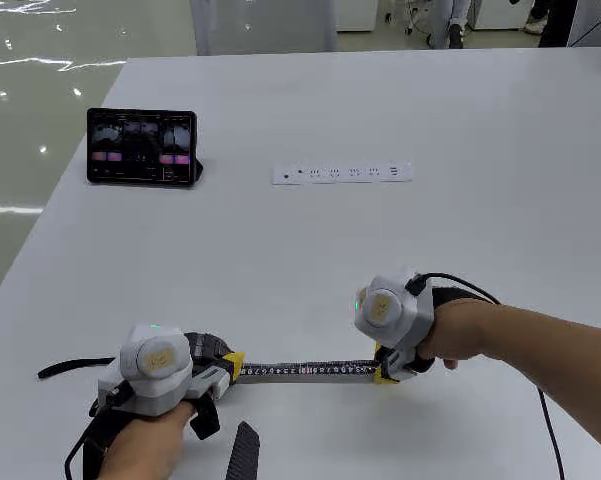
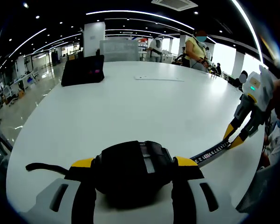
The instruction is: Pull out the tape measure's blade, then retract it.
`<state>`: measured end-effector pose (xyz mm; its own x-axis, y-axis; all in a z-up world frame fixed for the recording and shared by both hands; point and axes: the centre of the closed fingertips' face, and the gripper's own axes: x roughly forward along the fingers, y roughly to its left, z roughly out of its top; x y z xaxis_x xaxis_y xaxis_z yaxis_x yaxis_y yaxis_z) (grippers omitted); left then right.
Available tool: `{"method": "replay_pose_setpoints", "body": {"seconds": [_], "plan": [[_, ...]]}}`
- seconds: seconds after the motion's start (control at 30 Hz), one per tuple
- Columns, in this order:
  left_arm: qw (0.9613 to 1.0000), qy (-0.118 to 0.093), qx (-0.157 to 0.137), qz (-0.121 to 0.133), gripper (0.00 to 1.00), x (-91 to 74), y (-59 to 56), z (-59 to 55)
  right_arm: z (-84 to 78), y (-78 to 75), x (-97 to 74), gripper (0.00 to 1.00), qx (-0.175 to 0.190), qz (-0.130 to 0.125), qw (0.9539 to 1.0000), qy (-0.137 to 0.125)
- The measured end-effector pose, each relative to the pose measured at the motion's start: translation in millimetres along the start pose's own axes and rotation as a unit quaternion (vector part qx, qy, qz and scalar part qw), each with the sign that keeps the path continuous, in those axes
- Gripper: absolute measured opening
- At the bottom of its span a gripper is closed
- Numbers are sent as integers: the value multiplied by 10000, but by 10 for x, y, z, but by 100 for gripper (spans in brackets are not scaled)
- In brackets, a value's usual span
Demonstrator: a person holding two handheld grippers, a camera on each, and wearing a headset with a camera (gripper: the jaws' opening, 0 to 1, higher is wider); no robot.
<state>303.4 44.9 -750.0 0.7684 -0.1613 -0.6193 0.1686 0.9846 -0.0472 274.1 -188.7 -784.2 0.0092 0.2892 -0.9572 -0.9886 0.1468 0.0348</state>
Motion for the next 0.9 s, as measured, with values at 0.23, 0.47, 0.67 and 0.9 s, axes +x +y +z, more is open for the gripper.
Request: {"method": "replay_pose_setpoints", "body": {"seconds": [0.23, 0.47, 0.67, 0.9], "plan": [[10000, 25, -10, -7, 61, 1, -1, -2, 36, 4, 6, 10, 53, 14, 10000, -23], [10000, 21, -8, -3, 61, -6, -4, 0, 65, 11, 14, 10, 73, 25, 10000, -35], [10000, 41, -16, 0, 61, -7, -2, 0, 95, 16, 22, 10, 80, 28, 10000, -39], [10000, 47, -22, 2, 61, -4, 2, -2, 119, 15, 28, 10, 95, 31, 9999, -64]]}}
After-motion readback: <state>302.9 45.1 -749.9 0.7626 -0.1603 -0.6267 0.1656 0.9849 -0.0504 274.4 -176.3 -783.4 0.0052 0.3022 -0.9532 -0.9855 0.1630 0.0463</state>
